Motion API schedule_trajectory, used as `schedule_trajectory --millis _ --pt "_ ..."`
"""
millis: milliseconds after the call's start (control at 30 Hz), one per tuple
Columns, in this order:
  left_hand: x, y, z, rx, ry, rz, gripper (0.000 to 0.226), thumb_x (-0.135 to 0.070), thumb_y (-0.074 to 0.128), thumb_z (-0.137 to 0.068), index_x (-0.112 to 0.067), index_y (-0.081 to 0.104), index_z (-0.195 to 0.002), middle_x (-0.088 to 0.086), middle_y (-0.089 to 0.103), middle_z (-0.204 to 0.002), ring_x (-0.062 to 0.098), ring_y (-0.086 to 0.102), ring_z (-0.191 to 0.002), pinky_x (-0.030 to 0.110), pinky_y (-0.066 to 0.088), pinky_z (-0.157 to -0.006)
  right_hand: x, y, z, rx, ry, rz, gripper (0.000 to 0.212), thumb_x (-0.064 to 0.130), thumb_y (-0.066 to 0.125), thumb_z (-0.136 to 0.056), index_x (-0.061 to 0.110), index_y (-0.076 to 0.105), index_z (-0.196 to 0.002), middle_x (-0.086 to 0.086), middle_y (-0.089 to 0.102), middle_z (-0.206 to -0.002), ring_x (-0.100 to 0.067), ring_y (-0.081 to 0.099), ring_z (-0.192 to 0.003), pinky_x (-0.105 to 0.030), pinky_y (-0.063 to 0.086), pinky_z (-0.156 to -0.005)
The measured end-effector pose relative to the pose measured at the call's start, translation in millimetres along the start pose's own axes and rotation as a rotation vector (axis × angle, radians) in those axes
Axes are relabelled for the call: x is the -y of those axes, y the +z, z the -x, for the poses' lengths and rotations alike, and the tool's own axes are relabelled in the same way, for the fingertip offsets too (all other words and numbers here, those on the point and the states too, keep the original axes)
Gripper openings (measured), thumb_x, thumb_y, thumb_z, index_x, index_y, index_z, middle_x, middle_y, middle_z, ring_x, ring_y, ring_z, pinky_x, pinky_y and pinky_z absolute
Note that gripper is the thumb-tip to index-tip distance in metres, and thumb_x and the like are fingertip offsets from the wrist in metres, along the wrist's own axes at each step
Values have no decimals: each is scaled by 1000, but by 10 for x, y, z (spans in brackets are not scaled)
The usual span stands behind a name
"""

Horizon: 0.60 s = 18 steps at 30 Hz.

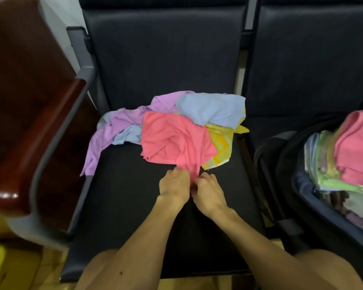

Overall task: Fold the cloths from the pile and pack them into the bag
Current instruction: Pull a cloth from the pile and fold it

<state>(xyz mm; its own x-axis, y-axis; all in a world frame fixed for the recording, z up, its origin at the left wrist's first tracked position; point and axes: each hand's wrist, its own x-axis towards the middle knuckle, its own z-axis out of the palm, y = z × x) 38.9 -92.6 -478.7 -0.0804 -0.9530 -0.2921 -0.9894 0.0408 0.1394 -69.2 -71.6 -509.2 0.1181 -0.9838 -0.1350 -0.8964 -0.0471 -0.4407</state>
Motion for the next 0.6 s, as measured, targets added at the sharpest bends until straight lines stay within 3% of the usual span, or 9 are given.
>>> schedule_trajectory --millis 133,200,267,333,433,467,500,600 --pt "68 -23 177 204 133 -102 27 -18 60 -95 -4 57 -119 12 45 -133 31 38 -127 43 46 -97 13 -34 230 98 -66 32 26 27 52 -95 11 67 -109 -5 49 -116 -24 40 -111 -38 44 -94" --pt "113 11 277 318 155 -56 17 -20 60 -95 -6 61 -103 13 49 -128 32 41 -125 46 47 -98 -18 -62 390 197 -125 65 27 31 56 -92 15 65 -113 -2 45 -119 -23 37 -113 -41 42 -96" --pt "148 -21 395 384 159 55 21 -25 64 -93 -8 60 -82 12 60 -109 28 56 -108 42 52 -91 -79 -96 546 304 -192 96 33 29 64 -85 19 61 -116 0 43 -121 -22 34 -116 -42 40 -97" --pt "159 -101 565 438 209 172 32 -34 63 -94 -12 60 -72 4 60 -83 18 58 -80 33 48 -76 -112 -148 708 349 -220 45 38 32 70 -81 21 61 -117 3 43 -118 -21 34 -116 -38 38 -99" --pt "175 -285 908 382 283 375 34 -39 48 -102 -20 56 -76 -7 53 -74 8 48 -68 30 38 -70 -35 -330 1009 192 -222 -259 7 32 70 -88 28 67 -92 19 45 -94 -9 45 -100 -18 36 -90" --pt "184 -307 965 354 299 457 34 -35 42 -105 -19 54 -77 -7 51 -74 7 46 -67 30 37 -71 -10 -357 1076 140 -188 -348 12 29 70 -88 28 62 -80 18 47 -88 -3 47 -89 -14 38 -81" --pt "183 -344 1054 315 312 531 35 -31 38 -107 -18 51 -76 -6 48 -73 6 44 -65 29 37 -71 23 -403 1173 101 -146 -437 19 27 71 -88 27 59 -74 14 51 -85 -4 50 -80 -16 41 -75" --pt "109 -375 1362 183 320 692 38 -24 36 -108 -13 50 -75 -5 48 -66 2 42 -57 24 38 -66 59 -502 1496 18 -34 -550 11 24 71 -84 17 63 -80 5 61 -83 -9 56 -73 -30 48 -71"
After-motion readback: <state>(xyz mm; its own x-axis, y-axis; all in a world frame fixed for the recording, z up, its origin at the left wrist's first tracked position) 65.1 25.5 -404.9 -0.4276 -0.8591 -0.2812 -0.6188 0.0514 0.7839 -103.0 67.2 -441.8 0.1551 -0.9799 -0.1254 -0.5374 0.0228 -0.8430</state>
